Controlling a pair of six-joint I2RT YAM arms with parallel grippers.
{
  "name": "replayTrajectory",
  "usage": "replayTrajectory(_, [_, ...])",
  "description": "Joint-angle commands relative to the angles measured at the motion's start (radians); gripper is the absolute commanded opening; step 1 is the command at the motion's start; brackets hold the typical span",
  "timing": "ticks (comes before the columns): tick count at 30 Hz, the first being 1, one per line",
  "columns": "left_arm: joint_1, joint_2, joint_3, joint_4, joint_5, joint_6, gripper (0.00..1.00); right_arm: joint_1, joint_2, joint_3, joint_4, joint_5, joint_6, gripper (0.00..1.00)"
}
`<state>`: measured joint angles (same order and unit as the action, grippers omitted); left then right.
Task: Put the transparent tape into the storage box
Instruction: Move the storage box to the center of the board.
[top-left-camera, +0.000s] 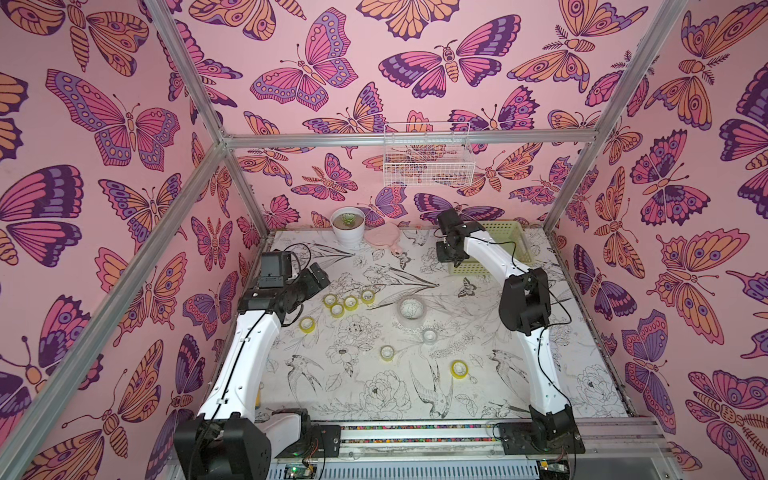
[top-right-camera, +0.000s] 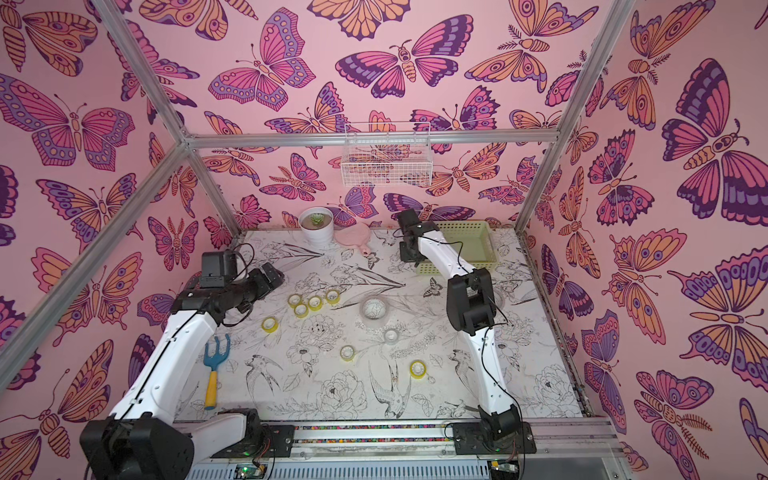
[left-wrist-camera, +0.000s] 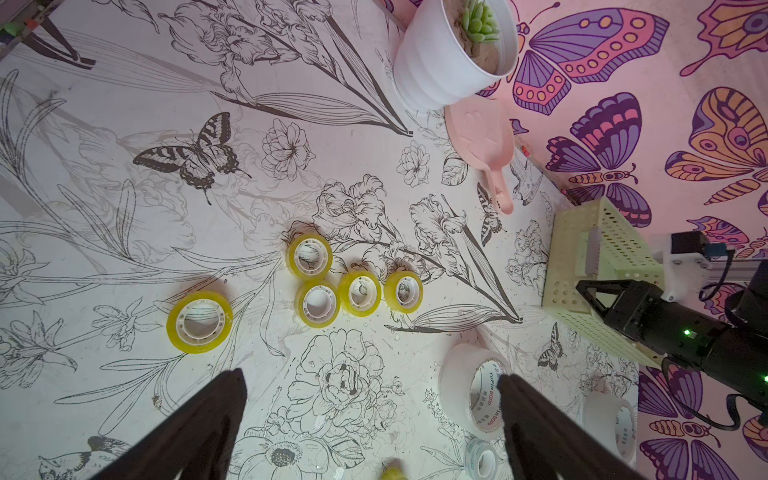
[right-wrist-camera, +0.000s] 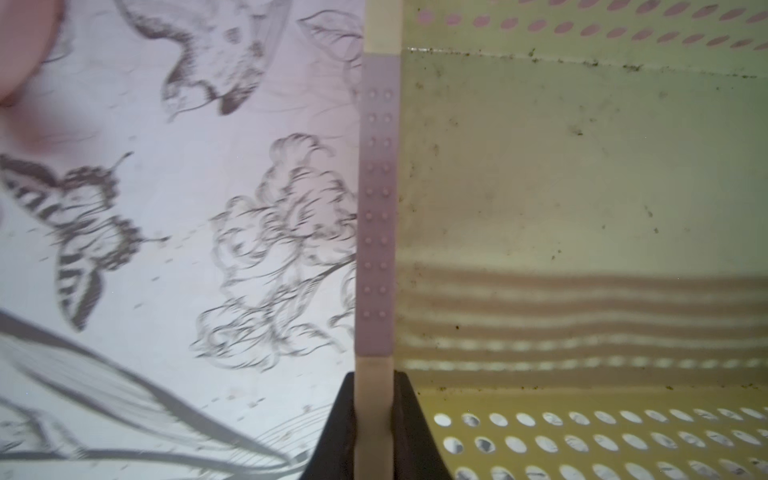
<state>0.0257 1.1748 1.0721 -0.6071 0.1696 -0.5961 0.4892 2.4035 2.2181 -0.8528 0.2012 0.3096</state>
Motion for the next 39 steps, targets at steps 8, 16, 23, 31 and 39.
replayTrajectory(8, [-0.026, -0.107, -0.074, -0.079, -0.093, -0.017, 1.00, 0.200, -0.032, -0.017, -0.109, 0.042, 0.357, 0.00])
replayTrajectory(16, [-0.056, -0.167, -0.087, -0.120, -0.174, -0.010, 1.00, 0.336, 0.006, 0.033, -0.138, 0.041, 0.520, 0.00])
replayTrajectory(23, [-0.077, -0.188, -0.107, -0.126, -0.186, -0.008, 1.00, 0.423, -0.049, -0.073, -0.125, 0.023, 0.693, 0.00])
replayTrajectory(31, [-0.089, -0.195, -0.132, -0.131, -0.186, -0.005, 1.00, 0.512, -0.135, -0.218, -0.041, -0.005, 0.747, 0.00])
replayTrajectory(39, [-0.092, -0.179, -0.115, -0.134, -0.185, -0.006, 1.00, 0.518, -0.131, -0.168, -0.017, 0.011, 0.587, 0.00])
